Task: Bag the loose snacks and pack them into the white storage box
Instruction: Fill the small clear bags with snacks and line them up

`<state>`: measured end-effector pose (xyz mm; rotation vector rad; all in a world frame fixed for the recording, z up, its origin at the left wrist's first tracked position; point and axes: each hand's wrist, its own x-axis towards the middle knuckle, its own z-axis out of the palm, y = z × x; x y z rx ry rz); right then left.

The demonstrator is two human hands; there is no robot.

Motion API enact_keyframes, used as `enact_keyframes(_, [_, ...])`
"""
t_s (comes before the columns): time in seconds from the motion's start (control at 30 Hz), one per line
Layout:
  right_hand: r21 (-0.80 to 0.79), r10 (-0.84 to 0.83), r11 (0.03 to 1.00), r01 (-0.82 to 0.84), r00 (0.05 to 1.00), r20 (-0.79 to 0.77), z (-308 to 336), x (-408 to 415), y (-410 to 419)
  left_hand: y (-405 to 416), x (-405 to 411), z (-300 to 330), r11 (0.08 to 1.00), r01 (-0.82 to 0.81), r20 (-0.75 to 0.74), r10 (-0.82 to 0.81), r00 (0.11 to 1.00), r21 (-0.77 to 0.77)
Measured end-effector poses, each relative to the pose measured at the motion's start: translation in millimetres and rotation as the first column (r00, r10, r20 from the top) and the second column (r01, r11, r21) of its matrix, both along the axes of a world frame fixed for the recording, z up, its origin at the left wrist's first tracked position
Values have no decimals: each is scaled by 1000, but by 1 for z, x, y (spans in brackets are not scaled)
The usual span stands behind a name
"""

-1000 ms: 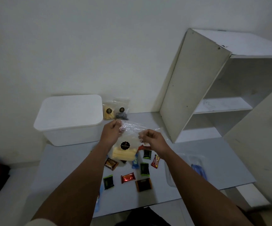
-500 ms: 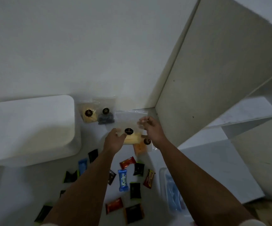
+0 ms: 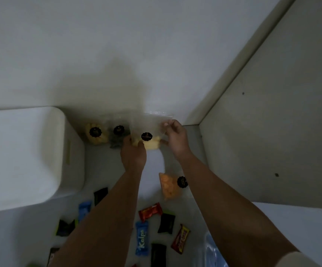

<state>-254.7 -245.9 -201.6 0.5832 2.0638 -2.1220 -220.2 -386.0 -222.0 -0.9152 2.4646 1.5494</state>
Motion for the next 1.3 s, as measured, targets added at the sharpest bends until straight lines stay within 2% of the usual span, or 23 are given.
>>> enact_keyframes(0.2, [25, 30, 999, -31, 999, 21, 5, -9, -2, 4, 1, 7, 993, -109, -86, 112, 990, 39])
enact_keyframes(0.33, [234, 37, 971, -45, 999, 37, 17, 15, 12, 1, 17, 13, 994, -109, -73, 111, 991, 27])
enact_keyframes(0.4, [390, -17, 921, 6, 1000, 25, 20, 41, 27, 2, 31, 16, 1000, -9, -22, 9, 1000, 10])
enact_keyframes(0.47, [545, -62, 838, 31, 997, 38, 25, 71, 42, 5, 47, 20, 988, 154, 97, -156, 983, 20])
enact_keyframes(0.57, [697, -82, 707, -118, 966, 246, 26, 113, 57, 11, 72, 23, 937, 320, 270, -347, 898, 141])
enact_keyframes(0.67, [645, -124, 718, -263, 863, 489, 15, 146, 67, 22, 93, 21, 886, 405, 318, -459, 829, 224])
enact_keyframes(0.73, [585, -146, 775, -239, 834, 533, 9, 162, 76, 32, 102, 24, 875, 418, 309, -478, 822, 243])
enact_keyframes(0.83, [542, -140, 823, -166, 867, 478, 3, 175, 85, 39, 111, 26, 857, 457, 307, -512, 802, 238])
enact_keyframes(1.17, [485, -181, 874, 21, 941, 285, -6, 185, 86, 34, 122, 27, 857, 442, 327, -512, 794, 266])
enact_keyframes(1.3, [356, -148, 933, 47, 954, 260, 8, 190, 75, 25, 134, 34, 860, 410, 330, -498, 802, 303])
